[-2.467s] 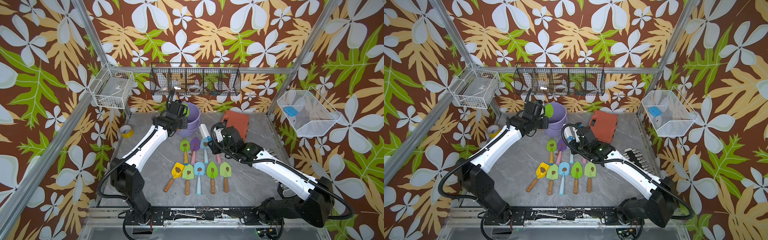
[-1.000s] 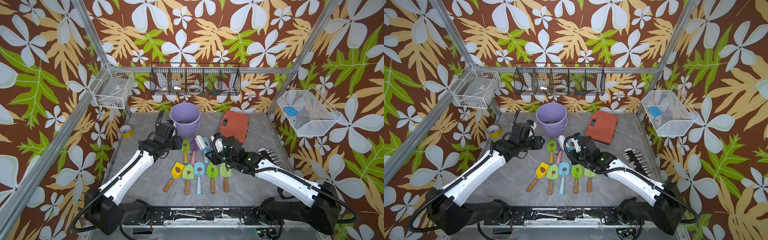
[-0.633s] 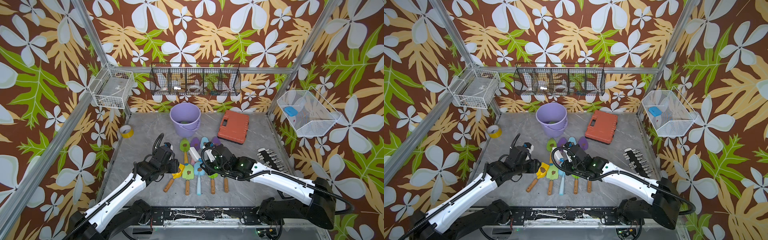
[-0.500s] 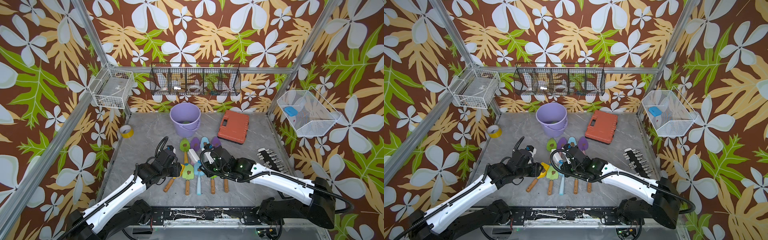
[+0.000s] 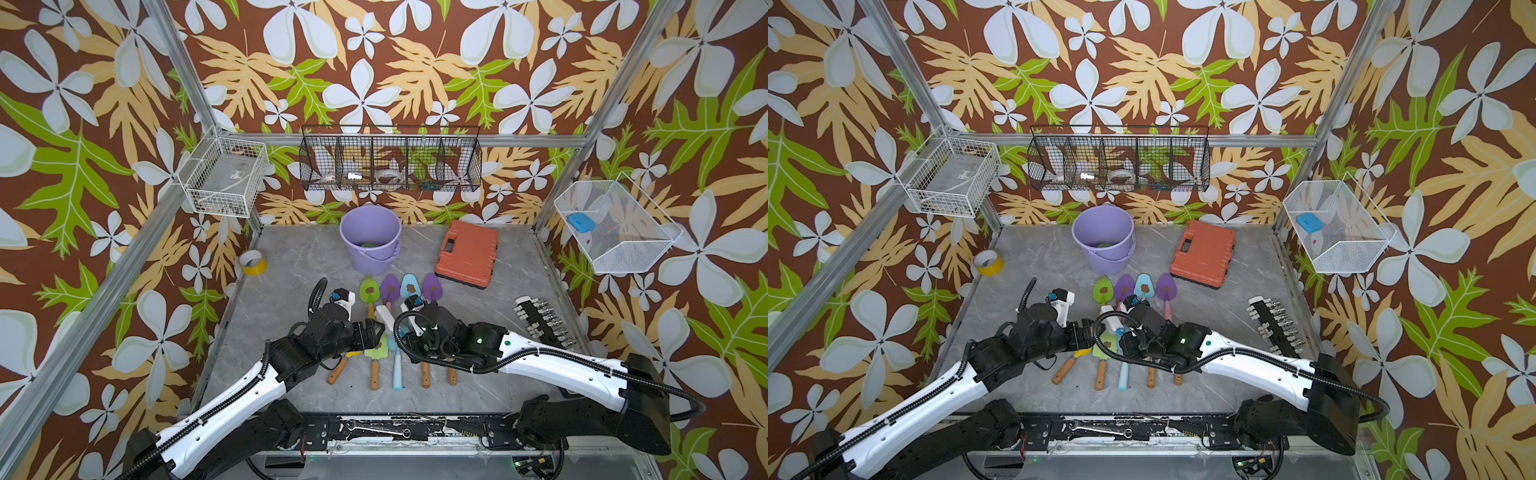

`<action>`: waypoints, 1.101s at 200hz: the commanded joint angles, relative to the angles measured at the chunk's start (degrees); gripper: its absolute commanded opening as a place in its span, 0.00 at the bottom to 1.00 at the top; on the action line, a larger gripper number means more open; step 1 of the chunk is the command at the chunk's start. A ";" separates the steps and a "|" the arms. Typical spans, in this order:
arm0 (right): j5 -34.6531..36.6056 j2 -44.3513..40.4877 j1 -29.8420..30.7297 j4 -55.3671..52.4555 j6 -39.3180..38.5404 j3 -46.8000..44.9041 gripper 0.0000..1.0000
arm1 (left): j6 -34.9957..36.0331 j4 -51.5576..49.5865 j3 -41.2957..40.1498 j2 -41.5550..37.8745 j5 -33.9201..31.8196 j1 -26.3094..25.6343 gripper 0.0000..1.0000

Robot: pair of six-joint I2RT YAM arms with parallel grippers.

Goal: Brush the soil off the hand trowel and place it into the bucket
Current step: Adjust the brush.

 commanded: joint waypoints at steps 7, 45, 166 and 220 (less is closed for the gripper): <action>1.62 1.31 1.48 1.09 -0.86 2.18 0.00 | -6.08 12.27 -1.25 2.63 6.69 0.01 0.94; 2.46 2.45 3.01 1.77 -1.45 4.14 0.00 | -6.85 14.00 -1.43 6.20 7.78 0.07 0.91; 3.03 -1.39 3.43 7.56 -2.21 -0.32 0.00 | -11.27 17.26 -5.48 5.71 7.81 3.98 0.36; 4.84 -5.81 3.47 13.21 -1.70 -4.49 0.31 | -18.85 20.07 -7.11 2.84 6.46 5.35 0.28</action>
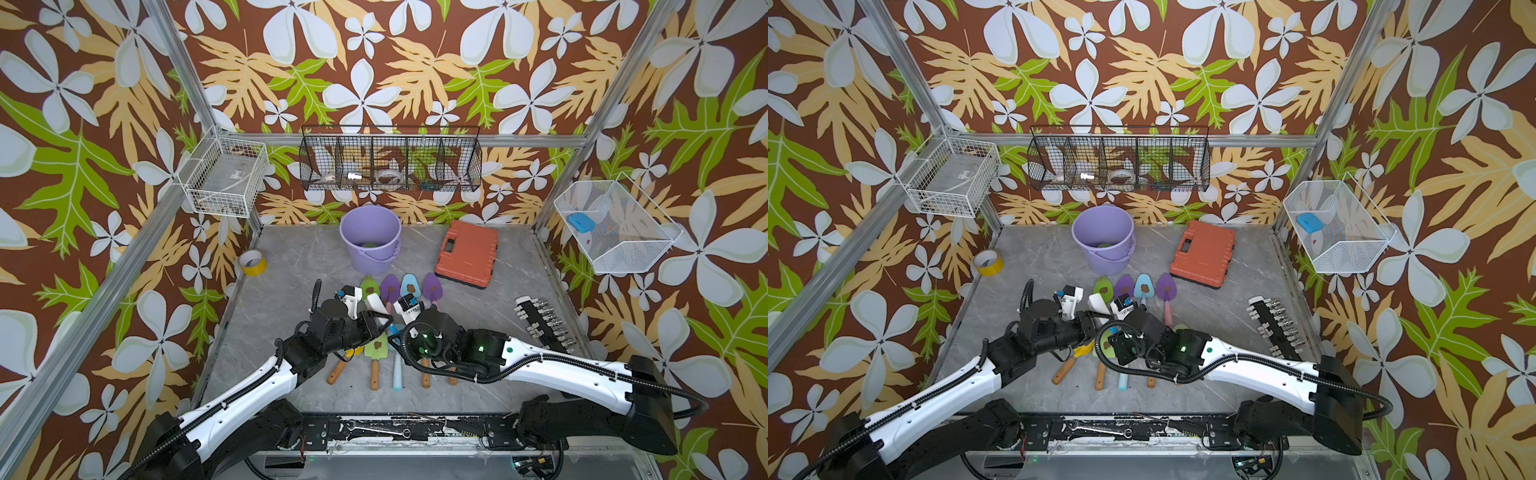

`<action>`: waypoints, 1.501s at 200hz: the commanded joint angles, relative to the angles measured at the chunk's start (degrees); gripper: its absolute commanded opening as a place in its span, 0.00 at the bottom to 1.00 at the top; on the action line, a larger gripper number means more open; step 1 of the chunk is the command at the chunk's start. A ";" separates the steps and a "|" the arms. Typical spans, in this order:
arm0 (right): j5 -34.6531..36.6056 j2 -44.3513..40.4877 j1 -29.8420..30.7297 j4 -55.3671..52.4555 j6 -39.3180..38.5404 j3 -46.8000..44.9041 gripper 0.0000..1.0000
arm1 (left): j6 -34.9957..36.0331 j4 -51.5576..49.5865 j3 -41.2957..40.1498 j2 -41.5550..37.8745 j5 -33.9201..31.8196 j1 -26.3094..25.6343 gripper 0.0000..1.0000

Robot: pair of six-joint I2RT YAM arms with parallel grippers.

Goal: Brush the soil off the hand trowel and place it into the bucket
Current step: Adjust the brush.

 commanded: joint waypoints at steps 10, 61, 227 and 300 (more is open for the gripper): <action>1.32 -4.16 0.09 6.64 1.84 -4.06 0.36 | -5.19 0.16 -2.10 -2.46 -6.37 1.49 0.28; 2.76 -7.47 0.16 16.48 3.51 -10.39 0.46 | -14.27 5.31 -5.14 -4.54 -6.11 2.12 0.27; 9.74 -1.27 2.58 21.75 -0.39 -7.47 0.27 | -21.79 15.91 -9.02 -3.97 -0.83 2.29 0.29; 6.30 -0.23 2.58 21.01 -1.45 -6.16 0.00 | -19.36 13.89 -9.13 -3.16 -0.37 2.41 0.34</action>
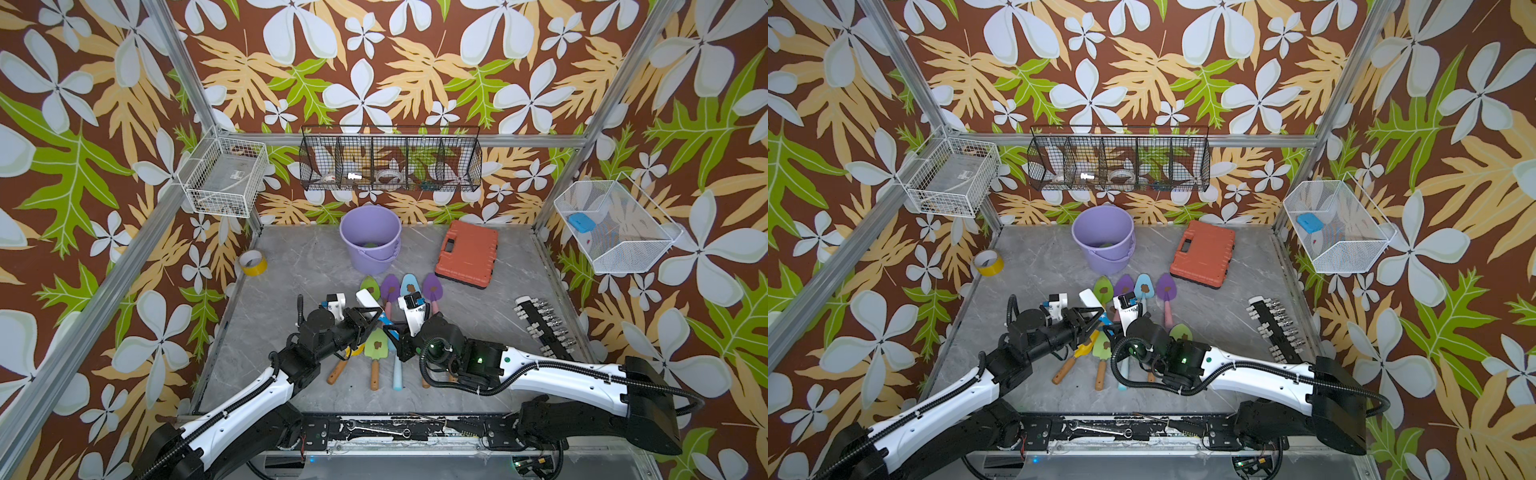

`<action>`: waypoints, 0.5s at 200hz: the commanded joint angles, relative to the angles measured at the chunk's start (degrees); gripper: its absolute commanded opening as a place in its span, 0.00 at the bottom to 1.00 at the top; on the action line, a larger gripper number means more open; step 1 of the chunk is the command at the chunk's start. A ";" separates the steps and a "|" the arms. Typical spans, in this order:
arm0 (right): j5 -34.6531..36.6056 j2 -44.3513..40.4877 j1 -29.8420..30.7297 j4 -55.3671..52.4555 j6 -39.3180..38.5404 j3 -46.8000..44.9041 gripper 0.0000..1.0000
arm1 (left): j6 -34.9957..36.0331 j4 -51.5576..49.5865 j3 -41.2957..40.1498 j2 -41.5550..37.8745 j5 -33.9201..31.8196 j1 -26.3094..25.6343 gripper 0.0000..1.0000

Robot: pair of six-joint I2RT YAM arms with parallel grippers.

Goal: Brush the soil off the hand trowel and place it into the bucket
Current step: Adjust the brush.

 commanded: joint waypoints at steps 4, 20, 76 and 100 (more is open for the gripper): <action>-2.81 -0.40 0.13 1.98 -1.56 0.01 0.00 | 3.63 -1.87 -0.07 0.21 2.31 0.18 0.35; -2.72 -1.23 0.01 0.40 -1.73 -0.18 0.00 | 6.41 -4.58 -0.12 -0.11 2.88 2.62 0.48; -1.79 -6.16 -1.93 -11.19 -0.50 -1.58 0.00 | 40.49 -44.53 18.14 4.43 -10.64 9.07 1.00; -1.06 -8.78 -2.06 -15.66 1.51 -1.90 0.00 | 41.57 -53.60 19.01 3.38 -12.67 8.85 1.00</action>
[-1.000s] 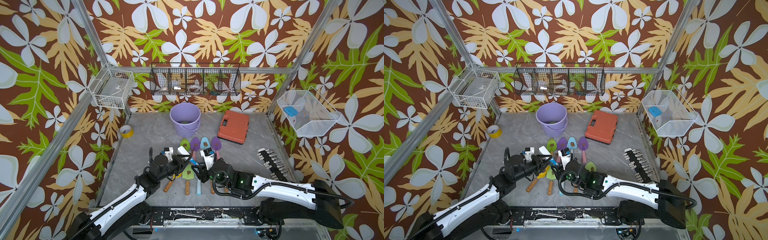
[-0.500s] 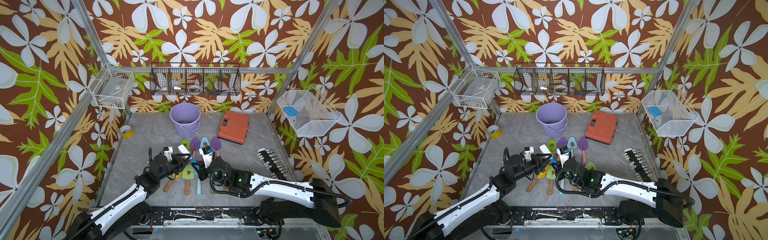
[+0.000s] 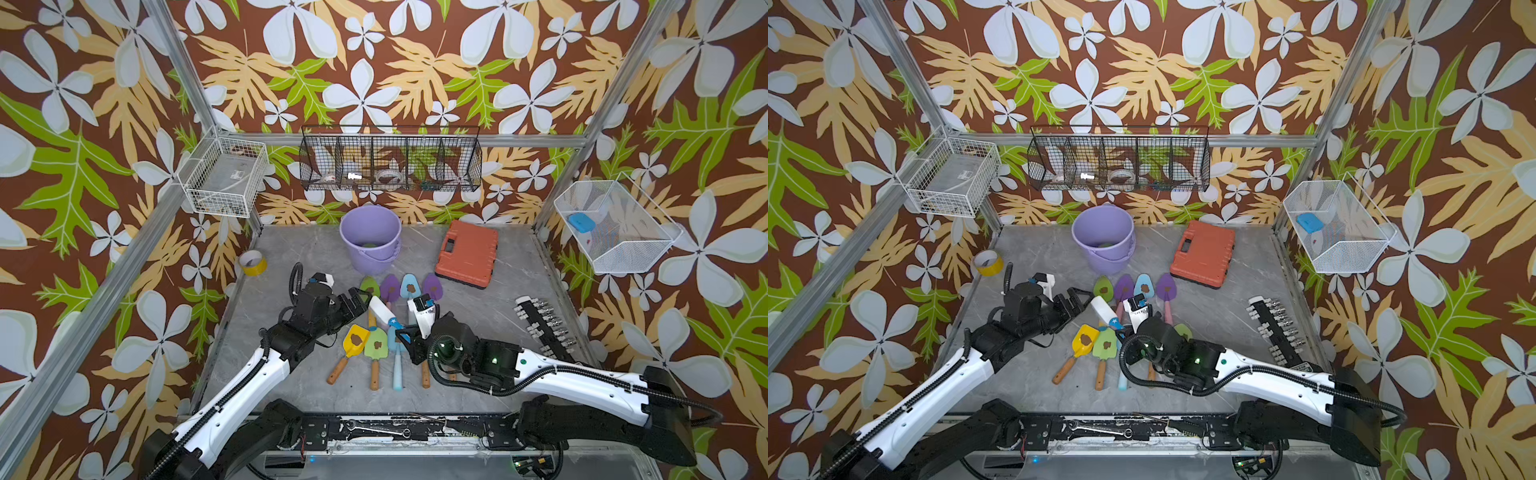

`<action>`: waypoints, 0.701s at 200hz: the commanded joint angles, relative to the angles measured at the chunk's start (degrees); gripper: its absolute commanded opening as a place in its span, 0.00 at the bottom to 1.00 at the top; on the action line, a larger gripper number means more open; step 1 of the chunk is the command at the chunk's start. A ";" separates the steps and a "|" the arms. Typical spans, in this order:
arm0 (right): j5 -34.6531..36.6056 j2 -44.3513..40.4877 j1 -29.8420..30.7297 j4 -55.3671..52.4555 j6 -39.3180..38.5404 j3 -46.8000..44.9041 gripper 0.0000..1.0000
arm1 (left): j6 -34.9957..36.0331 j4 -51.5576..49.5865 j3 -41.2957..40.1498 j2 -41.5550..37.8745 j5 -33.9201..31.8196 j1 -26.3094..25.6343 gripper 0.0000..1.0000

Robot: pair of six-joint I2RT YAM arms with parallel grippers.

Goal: Brush the soil off the hand trowel and place it into the bucket
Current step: Adjust the brush, then pick up the hand trowel from the center of the board.

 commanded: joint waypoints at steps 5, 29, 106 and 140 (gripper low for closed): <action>1.00 -2.70 -0.18 -5.24 2.29 -0.78 0.00 | 9.10 -19.29 0.61 -0.28 -4.11 0.07 1.00; 0.95 -5.51 -0.13 -4.47 4.78 -3.44 0.00 | 7.92 -24.01 -2.15 -3.23 -6.73 -6.09 1.00; 1.28 -5.99 -0.12 1.15 4.24 -6.74 0.00 | 0.92 -20.59 -8.77 -3.69 -15.15 -11.88 0.74; 0.92 -6.03 -0.12 0.92 3.51 -6.28 0.00 | -0.01 -16.96 -11.71 0.75 -15.12 -13.05 0.67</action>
